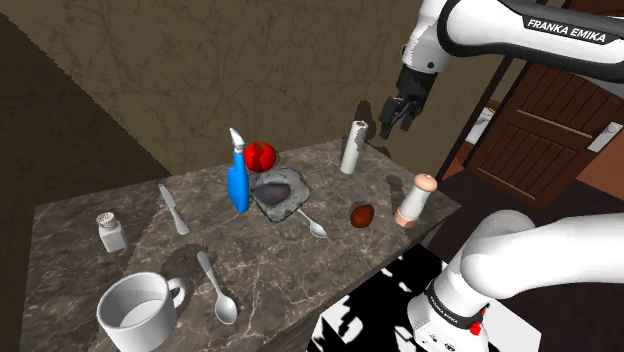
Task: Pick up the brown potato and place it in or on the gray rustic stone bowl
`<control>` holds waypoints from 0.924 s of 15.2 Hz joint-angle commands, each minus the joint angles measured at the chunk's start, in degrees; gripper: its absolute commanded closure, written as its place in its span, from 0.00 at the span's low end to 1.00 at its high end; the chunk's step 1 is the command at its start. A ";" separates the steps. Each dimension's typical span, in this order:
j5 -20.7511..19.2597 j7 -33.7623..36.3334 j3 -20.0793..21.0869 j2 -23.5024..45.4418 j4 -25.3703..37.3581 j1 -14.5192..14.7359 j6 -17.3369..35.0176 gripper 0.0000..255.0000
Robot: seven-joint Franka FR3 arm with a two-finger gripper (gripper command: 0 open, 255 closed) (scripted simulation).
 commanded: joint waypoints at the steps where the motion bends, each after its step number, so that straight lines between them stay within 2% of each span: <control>1: 0.00 0.00 0.00 0.00 0.00 0.00 0.00 0.00; 8: 4.00 19.62 5.85 -8.92 -18.58 -4.97 12.44 0.00; 14: 9.66 37.23 13.57 -12.83 -31.55 -7.74 23.75 0.00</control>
